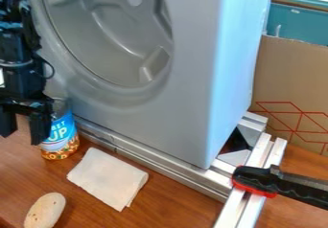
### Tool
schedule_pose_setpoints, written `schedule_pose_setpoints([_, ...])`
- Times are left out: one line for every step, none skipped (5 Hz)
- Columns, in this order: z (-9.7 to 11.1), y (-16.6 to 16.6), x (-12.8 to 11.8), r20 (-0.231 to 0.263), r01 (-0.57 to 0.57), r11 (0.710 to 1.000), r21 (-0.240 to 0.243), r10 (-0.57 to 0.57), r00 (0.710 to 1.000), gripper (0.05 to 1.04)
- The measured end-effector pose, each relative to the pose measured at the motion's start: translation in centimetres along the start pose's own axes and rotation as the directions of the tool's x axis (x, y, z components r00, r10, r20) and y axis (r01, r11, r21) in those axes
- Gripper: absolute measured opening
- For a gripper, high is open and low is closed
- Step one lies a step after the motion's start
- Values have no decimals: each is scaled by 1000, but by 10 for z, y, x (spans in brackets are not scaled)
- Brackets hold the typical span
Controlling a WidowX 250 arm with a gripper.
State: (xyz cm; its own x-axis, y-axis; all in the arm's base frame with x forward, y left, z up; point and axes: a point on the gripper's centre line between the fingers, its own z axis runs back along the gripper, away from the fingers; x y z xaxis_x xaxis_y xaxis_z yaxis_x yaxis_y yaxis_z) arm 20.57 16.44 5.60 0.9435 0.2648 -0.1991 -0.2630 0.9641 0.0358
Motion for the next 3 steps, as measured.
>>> schedule_pose_setpoints([13,-9,-29,-44,60,998,-12,-61,997,1000])
schedule_pose_setpoints([22,-25,-63,-35,130,990,44,-129,991,1000])
schedule_pose_setpoints([15,-37,-92,-28,243,969,49,-242,970,1000])
